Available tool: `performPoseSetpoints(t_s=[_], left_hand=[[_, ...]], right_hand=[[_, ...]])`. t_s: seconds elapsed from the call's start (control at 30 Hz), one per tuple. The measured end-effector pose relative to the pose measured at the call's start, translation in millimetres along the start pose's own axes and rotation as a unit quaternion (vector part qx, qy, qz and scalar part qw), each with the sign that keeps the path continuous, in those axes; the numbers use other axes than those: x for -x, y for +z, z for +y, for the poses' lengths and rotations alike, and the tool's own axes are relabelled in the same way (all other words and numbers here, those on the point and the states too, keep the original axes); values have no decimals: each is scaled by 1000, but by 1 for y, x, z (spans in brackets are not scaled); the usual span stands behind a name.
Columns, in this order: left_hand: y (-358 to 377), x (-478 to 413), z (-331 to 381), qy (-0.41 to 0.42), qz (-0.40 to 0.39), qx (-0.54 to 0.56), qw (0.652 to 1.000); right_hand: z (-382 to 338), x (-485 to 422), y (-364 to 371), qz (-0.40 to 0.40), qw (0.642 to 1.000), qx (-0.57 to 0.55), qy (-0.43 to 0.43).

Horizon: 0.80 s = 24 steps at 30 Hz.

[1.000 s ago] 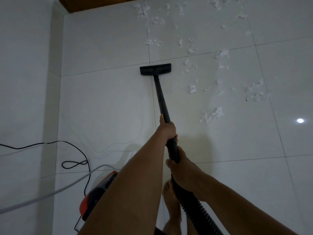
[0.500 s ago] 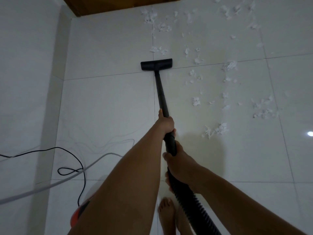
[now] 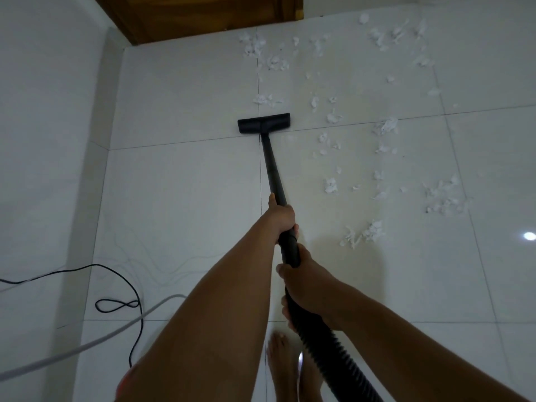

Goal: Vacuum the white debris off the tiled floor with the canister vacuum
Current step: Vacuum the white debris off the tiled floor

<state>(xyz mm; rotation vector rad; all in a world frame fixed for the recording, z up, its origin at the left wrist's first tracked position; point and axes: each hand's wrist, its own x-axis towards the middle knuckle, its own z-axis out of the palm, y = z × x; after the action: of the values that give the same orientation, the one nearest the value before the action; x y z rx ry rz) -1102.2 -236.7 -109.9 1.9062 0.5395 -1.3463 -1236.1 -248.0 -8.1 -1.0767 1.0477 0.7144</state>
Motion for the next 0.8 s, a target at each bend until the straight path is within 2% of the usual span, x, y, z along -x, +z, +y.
performPoseSetpoints(t_s=[0.13, 0.5, 0.8], left_hand=[[-7, 3, 16, 7, 2, -9, 1000], [-34, -21, 52, 10, -20, -12, 1000], [-59, -45, 100, 17, -13, -23, 999]], right_hand=[[-21, 7, -3, 15, 998, 43, -39], [-62, -14, 20, 37, 998, 36, -30], [-112, -43, 31, 31, 999, -39, -10]])
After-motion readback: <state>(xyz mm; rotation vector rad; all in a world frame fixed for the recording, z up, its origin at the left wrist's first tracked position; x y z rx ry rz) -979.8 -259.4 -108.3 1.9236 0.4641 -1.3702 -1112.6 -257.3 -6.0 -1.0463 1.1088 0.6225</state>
